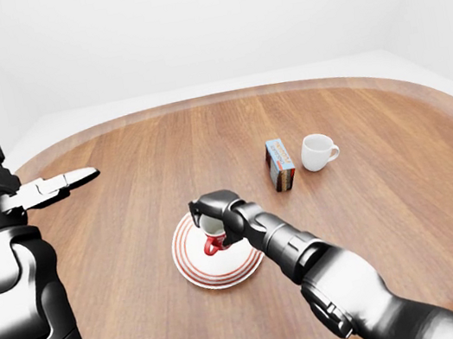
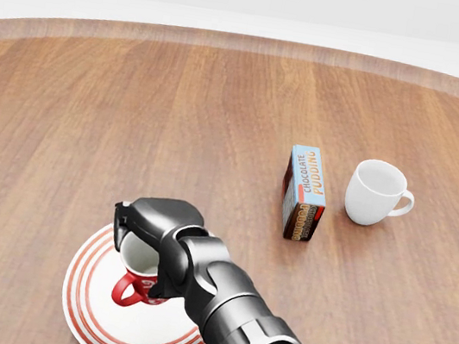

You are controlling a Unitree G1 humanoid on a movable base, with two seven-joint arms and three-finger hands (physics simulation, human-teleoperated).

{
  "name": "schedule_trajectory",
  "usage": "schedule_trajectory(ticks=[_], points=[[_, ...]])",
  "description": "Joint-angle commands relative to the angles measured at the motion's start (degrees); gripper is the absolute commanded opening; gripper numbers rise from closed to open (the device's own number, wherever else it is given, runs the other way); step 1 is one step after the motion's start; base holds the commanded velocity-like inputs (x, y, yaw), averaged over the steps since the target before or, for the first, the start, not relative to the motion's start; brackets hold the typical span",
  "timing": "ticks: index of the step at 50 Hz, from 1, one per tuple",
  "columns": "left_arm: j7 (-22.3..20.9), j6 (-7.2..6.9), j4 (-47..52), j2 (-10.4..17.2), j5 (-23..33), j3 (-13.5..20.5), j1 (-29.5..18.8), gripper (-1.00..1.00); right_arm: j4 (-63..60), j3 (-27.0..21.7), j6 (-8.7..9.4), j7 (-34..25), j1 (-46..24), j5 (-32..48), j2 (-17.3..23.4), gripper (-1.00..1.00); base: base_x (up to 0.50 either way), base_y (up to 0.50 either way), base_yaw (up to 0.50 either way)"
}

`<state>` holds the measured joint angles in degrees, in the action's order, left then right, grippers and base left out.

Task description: Pick up the red mug and put it on the plate

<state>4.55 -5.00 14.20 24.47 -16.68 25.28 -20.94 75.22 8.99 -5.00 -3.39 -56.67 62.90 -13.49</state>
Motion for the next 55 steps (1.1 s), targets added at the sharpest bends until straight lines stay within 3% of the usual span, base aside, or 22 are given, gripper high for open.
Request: schedule_trajectory(ticks=[1,55], points=[[-0.09,0.0,-0.13,-0.19,0.13,-0.06,0.19,1.0,0.35,-0.07,0.0,6.63,1.0,-2.84,-0.59,-1.0,0.0,0.0,0.0],[-0.25,0.0,0.18,0.13,-0.1,0.13,-0.01,1.0,1.54,0.29,0.0,9.88,4.4,0.88,-2.07,-1.0,0.0,0.0,0.0]])
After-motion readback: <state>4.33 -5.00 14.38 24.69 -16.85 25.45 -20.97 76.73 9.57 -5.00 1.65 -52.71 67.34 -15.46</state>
